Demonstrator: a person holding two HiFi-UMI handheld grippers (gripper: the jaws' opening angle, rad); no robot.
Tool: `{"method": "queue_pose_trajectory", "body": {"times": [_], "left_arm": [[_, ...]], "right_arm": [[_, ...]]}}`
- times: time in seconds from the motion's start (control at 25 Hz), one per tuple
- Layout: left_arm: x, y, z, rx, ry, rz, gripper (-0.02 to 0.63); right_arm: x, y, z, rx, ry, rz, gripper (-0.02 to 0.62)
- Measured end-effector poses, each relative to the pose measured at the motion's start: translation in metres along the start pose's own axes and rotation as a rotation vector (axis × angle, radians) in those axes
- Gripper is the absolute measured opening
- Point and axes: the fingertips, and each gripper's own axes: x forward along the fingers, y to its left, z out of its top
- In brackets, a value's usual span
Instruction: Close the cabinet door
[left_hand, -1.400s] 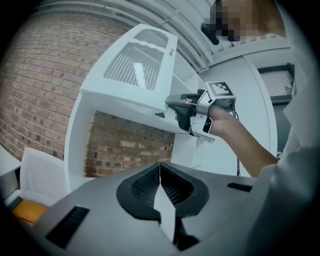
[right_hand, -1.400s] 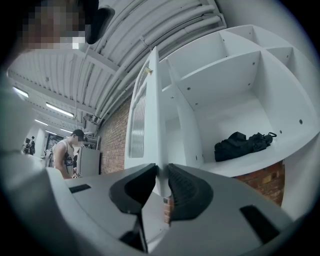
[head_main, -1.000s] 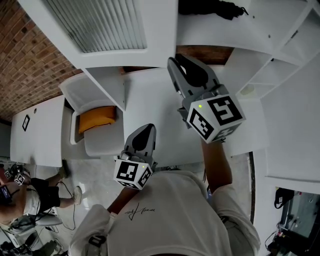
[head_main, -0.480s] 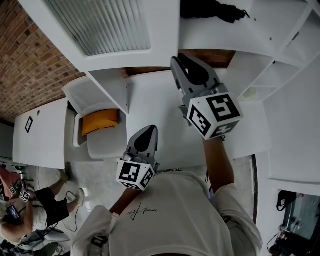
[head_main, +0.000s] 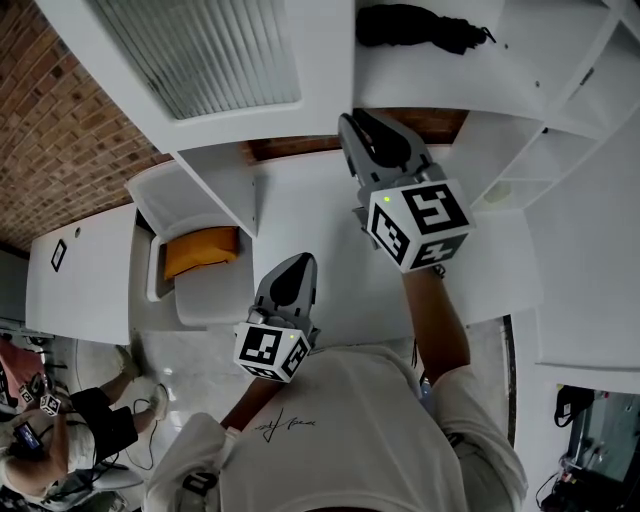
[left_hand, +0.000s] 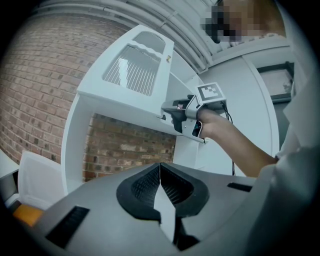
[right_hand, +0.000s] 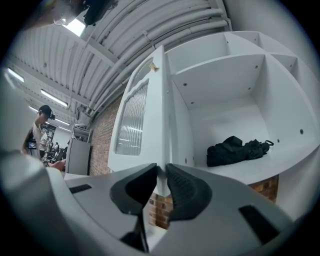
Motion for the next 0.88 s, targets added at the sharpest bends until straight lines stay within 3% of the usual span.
{"method": "queue_pose_trajectory", "body": {"times": [0.88], "left_arm": [[-0.008,0.008,-0.005,-0.025,-0.011,0.012,0.017]], "right_arm": [[0.022,-0.016,-0.003,-0.074,0.011,-0.093,0.063]]}}
